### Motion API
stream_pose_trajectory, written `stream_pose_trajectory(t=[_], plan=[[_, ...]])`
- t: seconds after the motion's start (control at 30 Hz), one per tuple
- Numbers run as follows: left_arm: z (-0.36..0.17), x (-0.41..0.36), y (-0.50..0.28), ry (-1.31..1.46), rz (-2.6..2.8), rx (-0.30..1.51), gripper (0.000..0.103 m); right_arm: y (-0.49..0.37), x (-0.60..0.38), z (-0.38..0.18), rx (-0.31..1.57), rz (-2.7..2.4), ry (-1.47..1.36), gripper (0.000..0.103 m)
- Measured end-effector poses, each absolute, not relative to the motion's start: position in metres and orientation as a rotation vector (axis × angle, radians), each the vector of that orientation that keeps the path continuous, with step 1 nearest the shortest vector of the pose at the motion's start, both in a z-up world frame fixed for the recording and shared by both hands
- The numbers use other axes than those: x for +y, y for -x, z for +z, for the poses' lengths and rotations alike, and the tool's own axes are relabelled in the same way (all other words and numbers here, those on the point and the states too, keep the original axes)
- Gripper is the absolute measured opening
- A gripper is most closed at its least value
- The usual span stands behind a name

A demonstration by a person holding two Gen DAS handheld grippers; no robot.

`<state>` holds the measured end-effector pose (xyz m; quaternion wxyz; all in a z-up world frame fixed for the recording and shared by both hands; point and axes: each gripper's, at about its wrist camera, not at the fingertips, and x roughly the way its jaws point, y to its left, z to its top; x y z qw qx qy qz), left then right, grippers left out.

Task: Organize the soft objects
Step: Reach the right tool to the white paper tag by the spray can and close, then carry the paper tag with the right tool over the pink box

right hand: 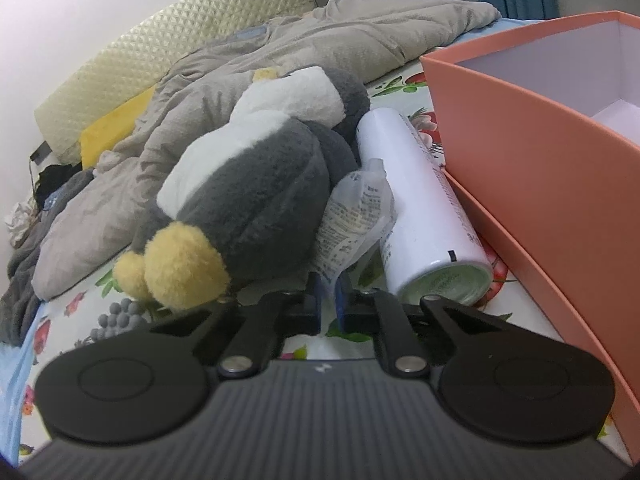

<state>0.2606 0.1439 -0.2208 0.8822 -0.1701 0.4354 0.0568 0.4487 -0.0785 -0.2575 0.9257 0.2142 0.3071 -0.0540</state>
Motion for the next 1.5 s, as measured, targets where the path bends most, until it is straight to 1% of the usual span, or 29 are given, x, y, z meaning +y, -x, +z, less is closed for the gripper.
stream_pose_trajectory(t=[0.2, 0.47, 0.77, 0.93, 1.07, 1.5], plan=[[-0.22, 0.138, -0.25, 0.345, 0.115, 0.916, 0.063, -0.433, -0.079, -0.248, 0.627, -0.116, -0.4, 0.004], [-0.195, 0.127, -0.225, 0.318, 0.114, 0.871, 0.063, -0.414, -0.093, -0.238, 0.656, -0.103, -0.38, 0.004], [-0.165, 0.104, -0.198, 0.275, 0.066, 0.829, 0.063, -0.378, -0.101, -0.211, 0.676, -0.042, -0.338, 0.004], [-0.153, 0.093, -0.184, 0.26, 0.041, 0.818, 0.063, -0.35, -0.108, -0.191, 0.695, 0.015, -0.301, 0.004], [-0.141, 0.086, -0.172, 0.247, 0.027, 0.793, 0.067, -0.325, -0.116, -0.177, 0.703, 0.069, -0.269, 0.004], [-0.118, 0.064, -0.142, 0.208, -0.042, 0.789, 0.067, -0.221, -0.129, -0.151, 0.783, 0.217, -0.175, 0.004]])
